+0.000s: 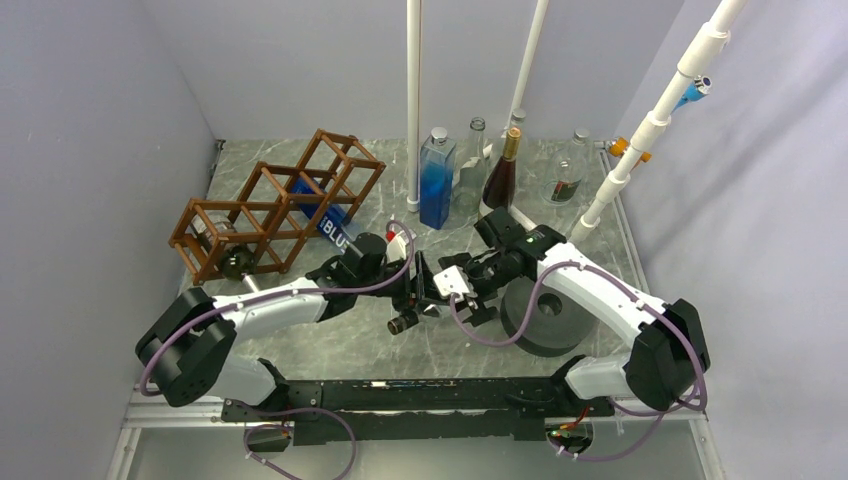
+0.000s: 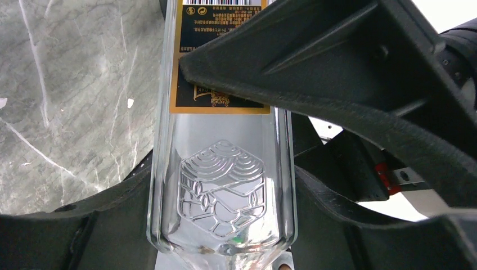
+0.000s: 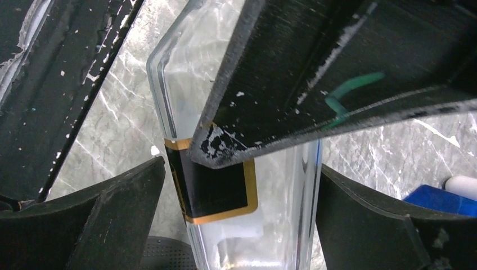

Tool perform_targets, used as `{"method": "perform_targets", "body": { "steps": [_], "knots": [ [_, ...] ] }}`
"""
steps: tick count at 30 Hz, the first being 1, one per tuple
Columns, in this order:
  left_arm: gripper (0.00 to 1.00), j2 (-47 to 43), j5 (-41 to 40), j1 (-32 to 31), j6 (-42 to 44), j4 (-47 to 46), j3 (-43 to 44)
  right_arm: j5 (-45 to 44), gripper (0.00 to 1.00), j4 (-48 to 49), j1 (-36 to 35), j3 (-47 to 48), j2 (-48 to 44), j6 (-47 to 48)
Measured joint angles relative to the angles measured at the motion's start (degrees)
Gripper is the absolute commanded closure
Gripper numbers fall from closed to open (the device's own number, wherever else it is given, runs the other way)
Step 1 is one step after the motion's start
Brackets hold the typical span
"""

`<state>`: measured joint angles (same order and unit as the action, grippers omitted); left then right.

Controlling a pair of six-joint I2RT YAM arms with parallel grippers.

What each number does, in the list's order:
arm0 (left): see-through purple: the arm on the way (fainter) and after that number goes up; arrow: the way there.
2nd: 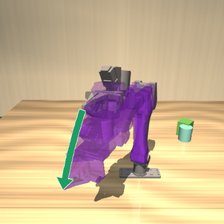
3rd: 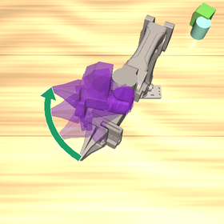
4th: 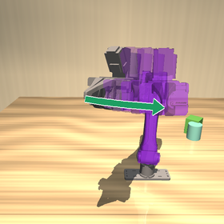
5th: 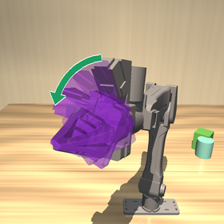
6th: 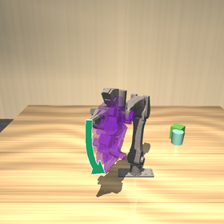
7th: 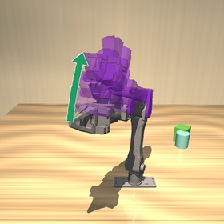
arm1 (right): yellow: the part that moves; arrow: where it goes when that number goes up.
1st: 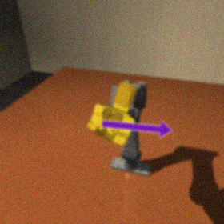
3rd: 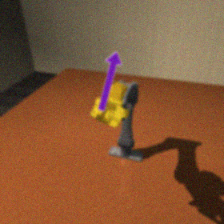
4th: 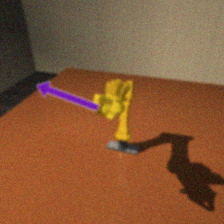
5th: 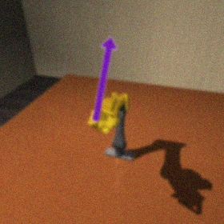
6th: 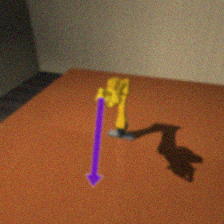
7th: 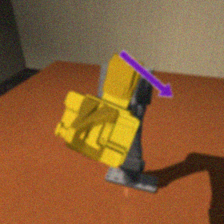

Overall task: Take the wine bottle off the wine rack
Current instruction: Place the wine bottle at the center of the board.

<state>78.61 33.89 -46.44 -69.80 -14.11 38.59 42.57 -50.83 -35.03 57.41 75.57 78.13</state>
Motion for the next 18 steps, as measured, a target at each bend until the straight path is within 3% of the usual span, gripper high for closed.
{"method": "perform_targets", "body": {
  "steps": [6, 11, 16, 18],
  "knots": [
    [1.00, 0.76, 1.68, 0.50, 0.74, 0.81, 0.90, -2.73, 0.12, 1.27, -1.53, -0.07, 0.26, -1.07],
    [1.00, 1.16, 2.64, 0.63, 1.53, 1.70, 1.20, -4.37, 0.26, 1.64, -2.03, -0.17, 0.61, -1.01],
    [1.00, 1.16, 3.43, 1.03, 1.49, 2.05, 1.20, -5.07, 0.48, 1.79, -2.40, -0.48, 0.70, 0.42],
    [1.00, 1.16, 3.67, 1.22, 1.62, 2.14, 1.20, -5.01, 0.63, 1.92, -2.43, -0.48, 0.81, 0.74]
  ]
}}
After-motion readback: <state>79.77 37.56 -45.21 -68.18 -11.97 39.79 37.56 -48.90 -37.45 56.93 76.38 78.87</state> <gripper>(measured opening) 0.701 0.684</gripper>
